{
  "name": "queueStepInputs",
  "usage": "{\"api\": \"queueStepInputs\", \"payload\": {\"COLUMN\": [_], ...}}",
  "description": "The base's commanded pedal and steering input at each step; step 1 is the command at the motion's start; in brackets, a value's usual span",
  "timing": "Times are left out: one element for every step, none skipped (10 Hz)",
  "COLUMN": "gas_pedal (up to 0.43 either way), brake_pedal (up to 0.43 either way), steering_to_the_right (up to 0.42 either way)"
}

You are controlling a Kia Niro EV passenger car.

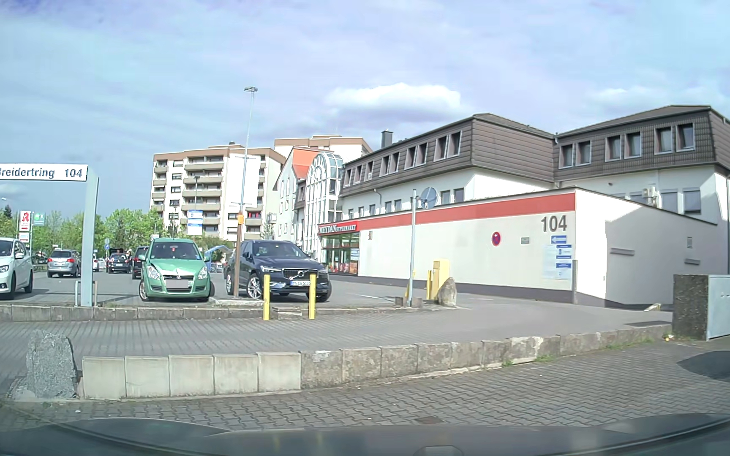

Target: Follow the waypoints while adhering to traffic rules and regulations

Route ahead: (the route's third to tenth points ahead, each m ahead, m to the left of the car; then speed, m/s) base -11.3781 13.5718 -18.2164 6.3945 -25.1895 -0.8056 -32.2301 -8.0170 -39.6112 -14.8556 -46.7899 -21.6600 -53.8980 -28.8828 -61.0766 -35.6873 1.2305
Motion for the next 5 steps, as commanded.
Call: {"api": "queueStepInputs", "payload": {"gas_pedal": [0.0,0.0,0.0,0.0,0.0], "brake_pedal": [0.085,0.116,0.134,0.146,0.159], "steering_to_the_right": [-0.973,-0.973,-0.973,-0.973,-0.973]}}
